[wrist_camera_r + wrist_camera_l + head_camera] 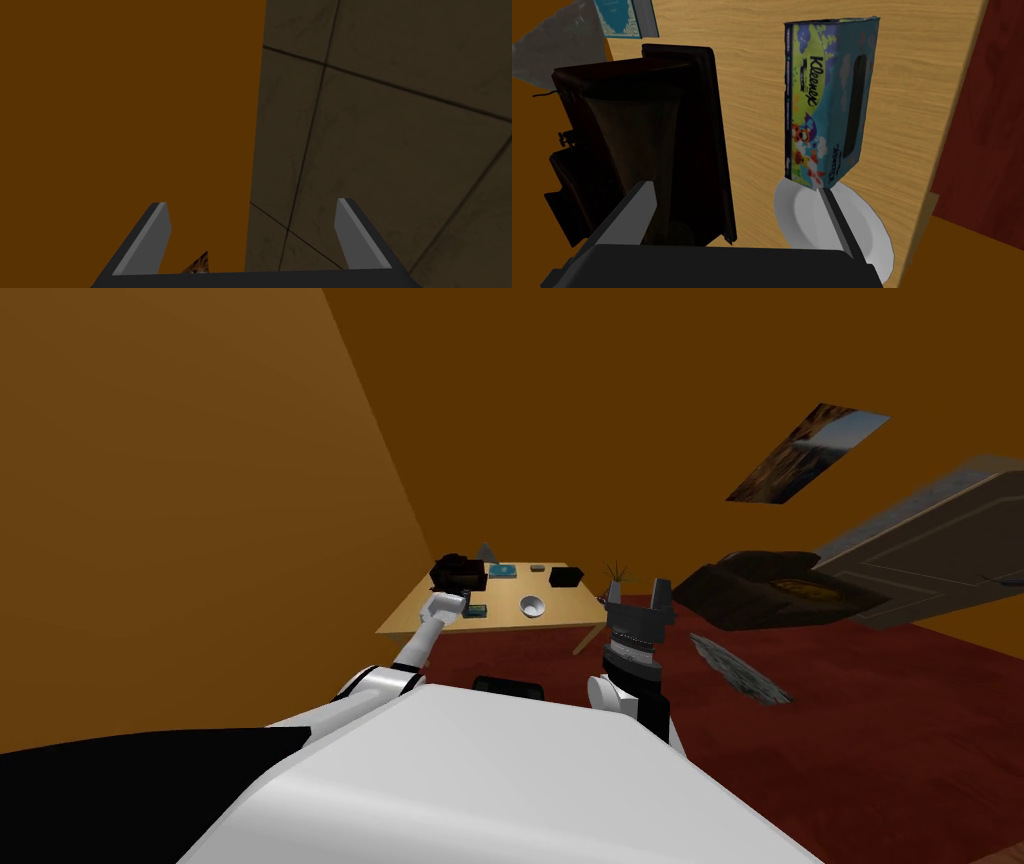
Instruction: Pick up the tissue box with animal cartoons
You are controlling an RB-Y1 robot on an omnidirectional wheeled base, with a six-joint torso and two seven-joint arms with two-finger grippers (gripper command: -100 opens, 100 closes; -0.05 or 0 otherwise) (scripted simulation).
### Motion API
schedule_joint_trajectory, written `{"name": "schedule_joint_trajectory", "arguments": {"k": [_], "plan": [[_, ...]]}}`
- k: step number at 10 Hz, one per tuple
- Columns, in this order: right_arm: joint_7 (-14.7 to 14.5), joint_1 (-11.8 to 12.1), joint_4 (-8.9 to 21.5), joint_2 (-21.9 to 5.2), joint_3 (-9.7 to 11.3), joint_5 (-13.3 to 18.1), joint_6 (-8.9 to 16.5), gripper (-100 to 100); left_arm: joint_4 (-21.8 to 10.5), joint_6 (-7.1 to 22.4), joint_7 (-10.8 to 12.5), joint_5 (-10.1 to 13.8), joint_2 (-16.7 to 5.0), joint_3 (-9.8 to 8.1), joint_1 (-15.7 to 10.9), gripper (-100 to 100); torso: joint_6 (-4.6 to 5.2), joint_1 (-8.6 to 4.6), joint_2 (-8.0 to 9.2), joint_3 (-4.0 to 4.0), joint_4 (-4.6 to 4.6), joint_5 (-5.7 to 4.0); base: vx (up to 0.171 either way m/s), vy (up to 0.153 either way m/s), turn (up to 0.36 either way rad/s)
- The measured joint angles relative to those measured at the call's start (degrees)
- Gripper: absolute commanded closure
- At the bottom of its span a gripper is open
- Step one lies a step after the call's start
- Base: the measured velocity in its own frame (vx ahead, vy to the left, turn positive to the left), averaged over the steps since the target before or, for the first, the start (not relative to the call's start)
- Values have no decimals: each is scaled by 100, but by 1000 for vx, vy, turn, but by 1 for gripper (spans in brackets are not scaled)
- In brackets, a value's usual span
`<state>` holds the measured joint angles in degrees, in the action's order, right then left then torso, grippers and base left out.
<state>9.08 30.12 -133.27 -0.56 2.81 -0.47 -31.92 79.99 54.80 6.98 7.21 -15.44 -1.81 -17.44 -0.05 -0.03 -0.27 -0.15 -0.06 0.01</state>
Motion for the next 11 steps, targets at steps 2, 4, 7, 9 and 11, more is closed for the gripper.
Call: {"name": "schedule_joint_trajectory", "arguments": {"k": [2,4,7,9,11], "plan": [[0,0,0,0,0,0,0,0,-234,237,70,45,21,-44,-100,-100,0,0,0,0,0,0,57,1,-40],[0,0,0,0,0,0,0,0,-489,591,161,126,36,-113,-227,-100,1,1,-15,-8,-3,0,85,1,-59],[0,0,0,0,0,0,0,0,-832,1062,261,224,52,-187,-319,-100,0,-2,-11,-6,-3,0,83,1,-64],[0,1,0,0,0,0,0,0,-1059,1308,330,277,66,-226,-356,-100,-2,8,-15,-9,-3,1,89,24,-20],[0,0,0,0,0,0,0,0,-1326,1477,368,326,71,-259,-409,-100,-1,8,-15,-9,-4,2,94,24,-64]]}}
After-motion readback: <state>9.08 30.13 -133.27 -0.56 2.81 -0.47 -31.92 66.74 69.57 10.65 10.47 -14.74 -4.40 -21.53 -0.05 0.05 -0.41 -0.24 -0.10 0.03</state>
